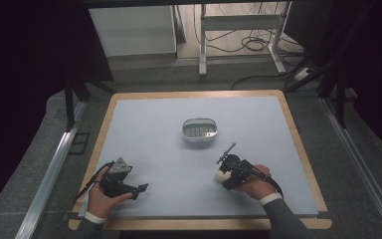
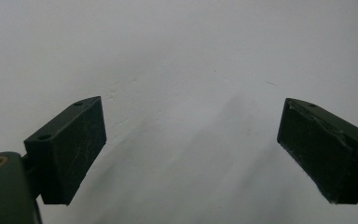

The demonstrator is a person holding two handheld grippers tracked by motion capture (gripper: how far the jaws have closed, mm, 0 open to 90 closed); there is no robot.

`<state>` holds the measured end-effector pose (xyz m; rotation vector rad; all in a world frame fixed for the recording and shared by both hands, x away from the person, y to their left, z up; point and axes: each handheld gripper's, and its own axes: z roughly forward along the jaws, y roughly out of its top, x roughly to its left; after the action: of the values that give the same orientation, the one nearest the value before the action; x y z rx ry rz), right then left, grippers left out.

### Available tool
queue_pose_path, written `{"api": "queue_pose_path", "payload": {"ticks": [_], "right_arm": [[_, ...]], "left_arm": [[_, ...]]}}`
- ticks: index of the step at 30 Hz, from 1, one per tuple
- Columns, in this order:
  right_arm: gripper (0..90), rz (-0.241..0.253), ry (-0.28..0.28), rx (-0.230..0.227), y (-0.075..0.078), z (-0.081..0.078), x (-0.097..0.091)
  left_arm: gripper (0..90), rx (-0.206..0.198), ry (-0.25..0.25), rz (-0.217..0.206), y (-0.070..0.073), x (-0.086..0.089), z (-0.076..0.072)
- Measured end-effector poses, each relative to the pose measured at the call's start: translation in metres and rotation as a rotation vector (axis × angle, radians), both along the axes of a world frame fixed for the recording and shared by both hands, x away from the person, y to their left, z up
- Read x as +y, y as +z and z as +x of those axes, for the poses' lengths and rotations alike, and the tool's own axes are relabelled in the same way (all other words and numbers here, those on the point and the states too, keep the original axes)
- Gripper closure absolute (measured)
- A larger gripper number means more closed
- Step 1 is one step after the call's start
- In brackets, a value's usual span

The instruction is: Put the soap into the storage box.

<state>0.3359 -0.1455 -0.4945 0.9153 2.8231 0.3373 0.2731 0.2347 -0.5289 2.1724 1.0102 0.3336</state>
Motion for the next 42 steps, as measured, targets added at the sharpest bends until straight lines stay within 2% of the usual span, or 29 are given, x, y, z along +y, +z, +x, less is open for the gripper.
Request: {"api": "queue_pose_path", "payload": {"ticks": [3, 8, 12, 15, 26, 37, 42], "right_arm": [[49.3, 0.030, -0.009, 0.014, 0.004, 0.001, -0.003], [49.3, 0.043, -0.014, -0.006, 0.009, 0.003, -0.007], [49.3, 0.070, -0.019, -0.029, 0.018, 0.004, -0.011], [49.3, 0.086, -0.033, -0.038, 0.022, 0.007, -0.015], [49.4, 0.109, -0.045, -0.063, 0.032, 0.007, -0.022], [49.3, 0.133, -0.057, -0.089, 0.043, 0.014, -0.024], [49.4, 0.141, -0.059, -0.094, 0.043, 0.015, -0.023]], "left_arm": [[8.3, 0.000, -0.002, 0.002, -0.001, -0.001, 0.000], [8.3, 0.000, -0.004, 0.001, -0.001, -0.001, 0.000], [8.3, 0.001, -0.006, -0.015, 0.001, 0.000, 0.000], [8.3, 0.001, -0.005, -0.006, 0.001, 0.000, 0.000], [8.3, 0.003, -0.005, -0.003, 0.000, 0.000, 0.000], [8.3, 0.002, -0.005, 0.000, 0.000, 0.000, 0.000], [8.3, 0.002, -0.003, -0.002, 0.000, 0.000, 0.000]]}}
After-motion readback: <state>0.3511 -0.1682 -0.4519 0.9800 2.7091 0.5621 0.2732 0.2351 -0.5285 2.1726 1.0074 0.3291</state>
